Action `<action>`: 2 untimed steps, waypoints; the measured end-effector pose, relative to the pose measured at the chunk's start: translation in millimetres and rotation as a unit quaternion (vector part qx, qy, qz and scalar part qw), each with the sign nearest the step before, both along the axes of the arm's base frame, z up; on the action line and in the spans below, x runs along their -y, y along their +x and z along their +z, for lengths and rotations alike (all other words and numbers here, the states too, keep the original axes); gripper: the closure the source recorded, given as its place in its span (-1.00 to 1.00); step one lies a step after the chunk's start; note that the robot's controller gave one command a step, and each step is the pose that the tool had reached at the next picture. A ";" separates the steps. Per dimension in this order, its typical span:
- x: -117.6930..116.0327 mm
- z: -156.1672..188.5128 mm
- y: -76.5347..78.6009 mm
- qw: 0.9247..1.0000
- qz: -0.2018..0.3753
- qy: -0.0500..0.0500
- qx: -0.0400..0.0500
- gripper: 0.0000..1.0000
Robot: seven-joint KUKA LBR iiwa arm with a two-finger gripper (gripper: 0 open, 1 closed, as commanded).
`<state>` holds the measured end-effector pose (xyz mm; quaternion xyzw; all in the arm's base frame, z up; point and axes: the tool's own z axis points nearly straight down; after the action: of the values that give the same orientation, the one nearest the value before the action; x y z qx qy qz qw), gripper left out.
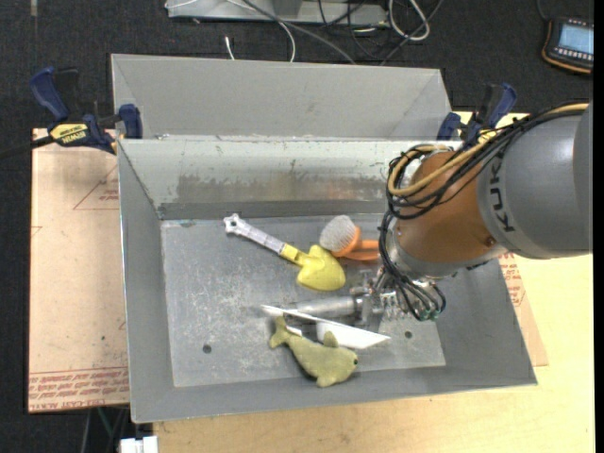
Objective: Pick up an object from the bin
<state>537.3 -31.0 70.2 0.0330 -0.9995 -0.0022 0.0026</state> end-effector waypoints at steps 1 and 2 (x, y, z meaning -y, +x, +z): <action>-11.7 83.9 24.9 1.000 0.005 0.000 -0.001 1.00; -25.9 22.6 7.5 0.995 -0.101 -0.001 -0.003 1.00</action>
Offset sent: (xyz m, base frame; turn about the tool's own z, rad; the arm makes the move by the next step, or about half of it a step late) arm -0.0004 0.0299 -0.0002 0.2361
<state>544.7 -5.1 92.8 -0.0680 -0.9977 -0.0020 0.0054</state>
